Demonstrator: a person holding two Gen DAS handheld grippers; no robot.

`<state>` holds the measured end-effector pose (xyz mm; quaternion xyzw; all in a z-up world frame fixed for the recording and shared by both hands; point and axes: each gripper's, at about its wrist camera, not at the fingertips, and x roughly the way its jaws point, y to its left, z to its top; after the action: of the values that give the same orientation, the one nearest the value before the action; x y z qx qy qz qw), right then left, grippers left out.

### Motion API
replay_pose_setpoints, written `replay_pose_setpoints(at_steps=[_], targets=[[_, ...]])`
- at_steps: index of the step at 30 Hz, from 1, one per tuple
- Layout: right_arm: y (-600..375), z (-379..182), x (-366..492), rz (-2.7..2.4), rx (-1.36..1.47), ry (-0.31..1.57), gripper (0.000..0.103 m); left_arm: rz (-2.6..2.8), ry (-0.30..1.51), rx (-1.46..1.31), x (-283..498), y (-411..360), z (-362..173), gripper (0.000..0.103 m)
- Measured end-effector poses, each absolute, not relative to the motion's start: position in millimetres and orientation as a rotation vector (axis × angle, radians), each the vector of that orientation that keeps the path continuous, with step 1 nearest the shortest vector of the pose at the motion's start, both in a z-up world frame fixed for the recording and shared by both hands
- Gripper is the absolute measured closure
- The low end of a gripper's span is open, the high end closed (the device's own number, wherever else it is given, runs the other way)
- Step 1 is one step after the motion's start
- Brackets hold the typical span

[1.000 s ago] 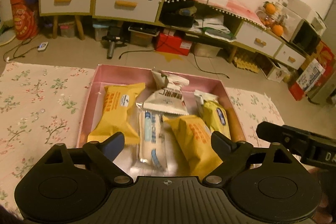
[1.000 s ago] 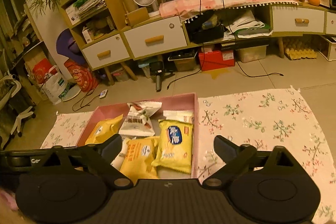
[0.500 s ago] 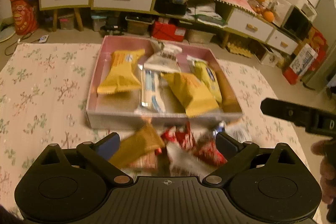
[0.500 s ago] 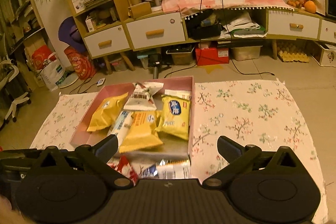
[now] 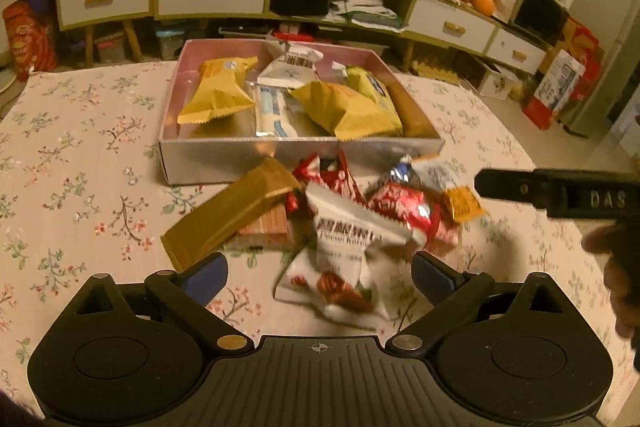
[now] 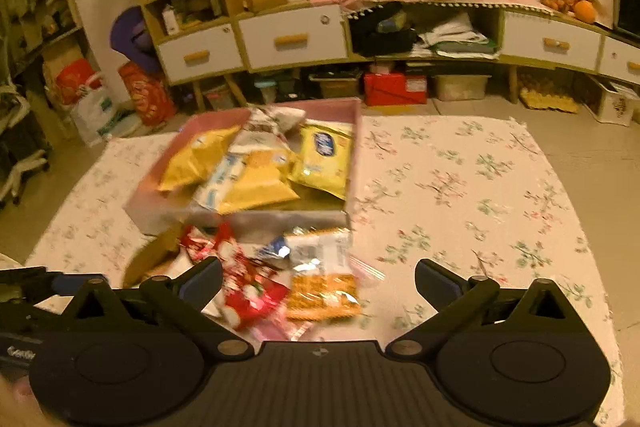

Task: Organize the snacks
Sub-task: 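Grasp the orange-labelled pack with the right tool while the left tool grasps a white Pecan Kernel pack, then lower both held packs into the pink box and open both tools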

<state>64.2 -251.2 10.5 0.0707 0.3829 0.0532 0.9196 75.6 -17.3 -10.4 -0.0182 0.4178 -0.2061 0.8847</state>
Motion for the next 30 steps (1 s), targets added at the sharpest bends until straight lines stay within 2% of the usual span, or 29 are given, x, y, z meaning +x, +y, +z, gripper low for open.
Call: replay_pose_setpoints(at_steps=[13,16,19,21,26,30], targets=[[-257,-11,65,0.088,0.128,0.801,0.032,-0.540,0.812,-0.017,65,-22,-27,0.006],[-258,-14,69,0.091,0.149,0.799,0.039,-0.557,0.797,-0.011,67,-24,-28,0.012],[-257,-17,73,0.096,0.165,0.808,0.048,-0.566,0.794,-0.009,70,-25,-29,0.025],[-256,-19,75,0.103,0.173,0.813,0.059,-0.566,0.801,-0.006,72,-26,-31,0.036],[-255,-22,80,0.106,0.189,0.820,0.071,-0.560,0.801,-0.003,79,-27,-34,0.042],[-254,-24,83,0.115,0.198,0.829,0.078,-0.555,0.810,-0.008,84,-27,-36,0.043]])
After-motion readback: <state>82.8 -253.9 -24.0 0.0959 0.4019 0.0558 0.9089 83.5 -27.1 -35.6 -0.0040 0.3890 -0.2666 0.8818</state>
